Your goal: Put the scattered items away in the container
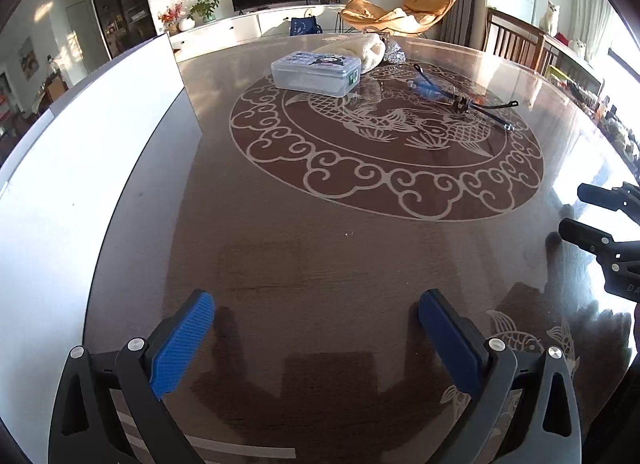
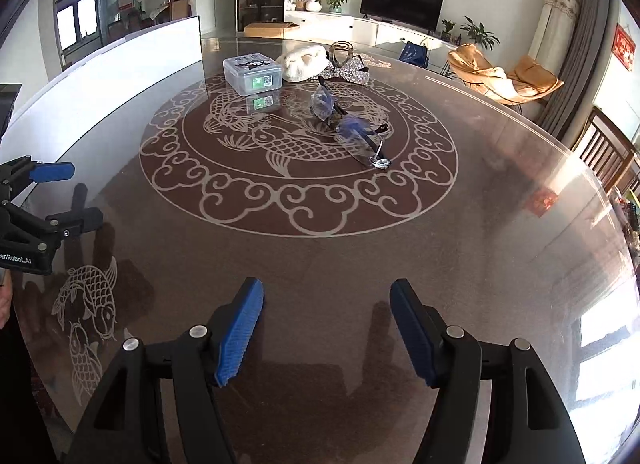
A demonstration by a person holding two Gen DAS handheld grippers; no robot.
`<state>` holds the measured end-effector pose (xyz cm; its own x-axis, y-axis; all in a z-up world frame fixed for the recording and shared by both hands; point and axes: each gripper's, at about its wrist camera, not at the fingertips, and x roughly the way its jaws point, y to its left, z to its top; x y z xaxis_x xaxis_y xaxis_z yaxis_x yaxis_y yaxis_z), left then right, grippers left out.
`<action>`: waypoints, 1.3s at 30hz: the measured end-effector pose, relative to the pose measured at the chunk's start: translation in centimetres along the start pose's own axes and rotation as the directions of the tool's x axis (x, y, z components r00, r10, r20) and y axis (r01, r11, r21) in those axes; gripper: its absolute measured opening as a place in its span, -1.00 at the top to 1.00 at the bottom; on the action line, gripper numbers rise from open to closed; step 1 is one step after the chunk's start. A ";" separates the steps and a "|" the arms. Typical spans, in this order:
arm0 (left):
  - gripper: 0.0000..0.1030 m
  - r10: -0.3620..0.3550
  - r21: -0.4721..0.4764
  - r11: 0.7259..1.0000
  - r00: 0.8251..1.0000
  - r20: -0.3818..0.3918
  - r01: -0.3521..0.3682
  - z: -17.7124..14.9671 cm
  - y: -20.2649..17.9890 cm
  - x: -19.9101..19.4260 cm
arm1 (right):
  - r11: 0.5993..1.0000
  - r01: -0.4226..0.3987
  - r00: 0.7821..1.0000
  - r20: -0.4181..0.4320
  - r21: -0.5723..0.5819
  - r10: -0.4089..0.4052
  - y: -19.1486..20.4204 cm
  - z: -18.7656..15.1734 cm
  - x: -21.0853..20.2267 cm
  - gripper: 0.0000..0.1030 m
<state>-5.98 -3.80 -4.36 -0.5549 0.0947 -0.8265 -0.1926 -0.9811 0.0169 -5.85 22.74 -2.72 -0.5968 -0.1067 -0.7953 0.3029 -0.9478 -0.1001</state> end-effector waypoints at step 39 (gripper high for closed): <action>-1.00 0.011 -0.041 0.999 1.000 -0.026 -0.012 9.0 -3.9 6.4 | 0.996 -0.081 0.996 0.034 0.047 0.079 -4.2 6.9 6.0 0.39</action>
<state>-16.10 2.16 -4.64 -0.5357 0.0792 -0.8407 -0.1526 -0.9883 0.0041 -15.81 23.99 -2.96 -0.5958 -0.1916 -0.7800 0.3149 -0.9491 -0.0074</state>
